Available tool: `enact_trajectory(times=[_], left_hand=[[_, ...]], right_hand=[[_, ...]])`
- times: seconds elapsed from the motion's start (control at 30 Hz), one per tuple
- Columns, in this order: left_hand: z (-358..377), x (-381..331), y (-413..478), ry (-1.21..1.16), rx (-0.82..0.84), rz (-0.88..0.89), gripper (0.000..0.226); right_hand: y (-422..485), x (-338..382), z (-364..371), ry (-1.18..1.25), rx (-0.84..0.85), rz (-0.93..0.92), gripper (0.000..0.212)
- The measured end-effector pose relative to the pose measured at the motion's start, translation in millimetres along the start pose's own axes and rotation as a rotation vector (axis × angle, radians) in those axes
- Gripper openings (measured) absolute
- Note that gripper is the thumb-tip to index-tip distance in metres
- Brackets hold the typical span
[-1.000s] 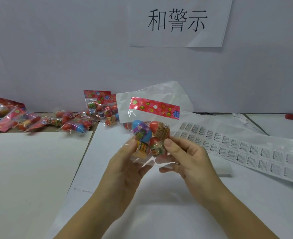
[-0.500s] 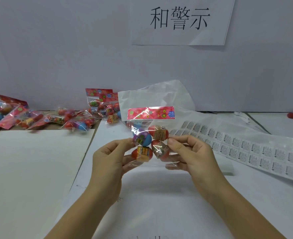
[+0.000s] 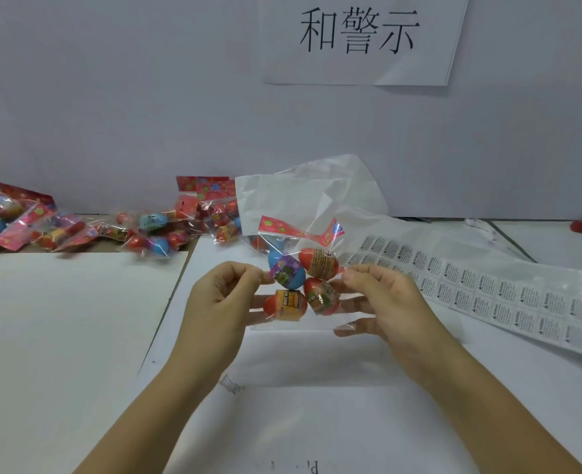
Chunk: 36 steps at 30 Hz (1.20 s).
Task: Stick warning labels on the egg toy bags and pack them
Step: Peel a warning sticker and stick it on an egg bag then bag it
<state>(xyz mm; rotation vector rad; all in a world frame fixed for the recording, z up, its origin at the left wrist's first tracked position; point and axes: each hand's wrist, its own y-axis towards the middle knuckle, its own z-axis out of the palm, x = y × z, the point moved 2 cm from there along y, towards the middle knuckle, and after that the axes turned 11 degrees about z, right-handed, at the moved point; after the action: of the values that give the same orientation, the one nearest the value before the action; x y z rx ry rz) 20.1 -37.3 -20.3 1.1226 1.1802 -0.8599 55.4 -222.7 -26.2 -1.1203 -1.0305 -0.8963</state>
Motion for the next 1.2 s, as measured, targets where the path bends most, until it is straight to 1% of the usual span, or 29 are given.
enact_trajectory(times=[0.07, 0.1, 0.13, 0.2, 0.23, 0.27, 0.3, 0.37, 0.43, 0.5, 0.53, 0.57, 0.63, 0.7, 0.8, 0.9, 1.0, 1.2], left_hand=[[3.3, 1.6, -1.3, -0.119, -0.012, -0.087, 0.021], [4.8, 3.5, -1.9, -0.187, -0.008, -0.125, 0.014], [7.0, 2.4, -3.5, -0.249, 0.0, -0.169, 0.013], [9.6, 2.5, -5.1, -0.324, 0.046, -0.217, 0.052], [9.9, 2.8, -4.9, -0.311, 0.065, -0.216, 0.065], [9.8, 1.7, -5.5, -0.284, 0.071, -0.217, 0.071], [9.0, 2.5, -5.5, -0.255, 0.084, -0.209, 0.072], [8.1, 2.9, -6.4, -0.202, 0.111, -0.196, 0.058], [8.1, 4.8, -7.4, -0.159, 0.139, -0.155, 0.041], [8.5, 2.6, -8.9, -0.096, 0.17, -0.102, 0.037], [8.9, 1.1, -9.7, -0.071, 0.195, -0.079, 0.035], [9.3, 0.0, -10.2, -0.061, 0.222, -0.052, 0.035], [10.5, -2.9, -12.0, -0.059, 0.261, -0.016, 0.035], [11.6, -1.9, -12.5, -0.047, 0.27, -0.022, 0.034], [12.3, 1.7, -11.2, -0.089, 0.245, -0.106, 0.038], [13.5, 3.3, -11.8, -0.19, 0.273, -0.195, 0.04], [12.9, 2.2, -11.4, -0.225, 0.278, -0.215, 0.049], [14.3, 4.8, -10.7, -0.219, 0.286, -0.242, 0.059]], right_hand=[[0.8, -2.6, 1.3, 0.041, 0.023, -0.001, 0.015], [0.5, -3.3, 2.3, 0.055, 0.041, -0.005, 0.015], [0.5, -3.8, 3.3, 0.065, 0.055, -0.014, 0.015], [1.4, -5.7, 3.5, 0.074, 0.088, -0.029, 0.014], [1.2, -5.7, 3.5, 0.071, 0.101, -0.034, 0.014], [1.1, -5.3, 3.2, 0.06, 0.112, -0.039, 0.015], [0.9, -4.9, 3.1, 0.041, 0.124, -0.04, 0.018], [1.2, -4.7, 2.1, 0.019, 0.144, -0.027, 0.022], [2.2, -5.8, 1.0, 0.008, 0.161, 0.0, 0.012], [3.4, -7.3, -1.2, 0.041, 0.134, 0.029, 0.046], [4.3, -7.1, -1.6, 0.089, 0.132, 0.03, 0.053], [3.3, -5.2, -1.3, 0.127, 0.132, 0.018, 0.051], [2.5, -2.0, -2.2, 0.142, 0.137, -0.046, 0.033], [1.3, 0.3, -3.1, 0.135, 0.088, -0.11, 0.026], [1.0, 0.6, -4.0, 0.135, 0.041, -0.158, 0.032], [0.0, 2.2, -4.9, 0.096, -0.018, -0.177, 0.04], [0.3, 2.6, -7.4, 0.045, -0.081, -0.182, 0.038], [1.4, 0.0, -6.6, 0.082, -0.12, -0.154, 0.037]])
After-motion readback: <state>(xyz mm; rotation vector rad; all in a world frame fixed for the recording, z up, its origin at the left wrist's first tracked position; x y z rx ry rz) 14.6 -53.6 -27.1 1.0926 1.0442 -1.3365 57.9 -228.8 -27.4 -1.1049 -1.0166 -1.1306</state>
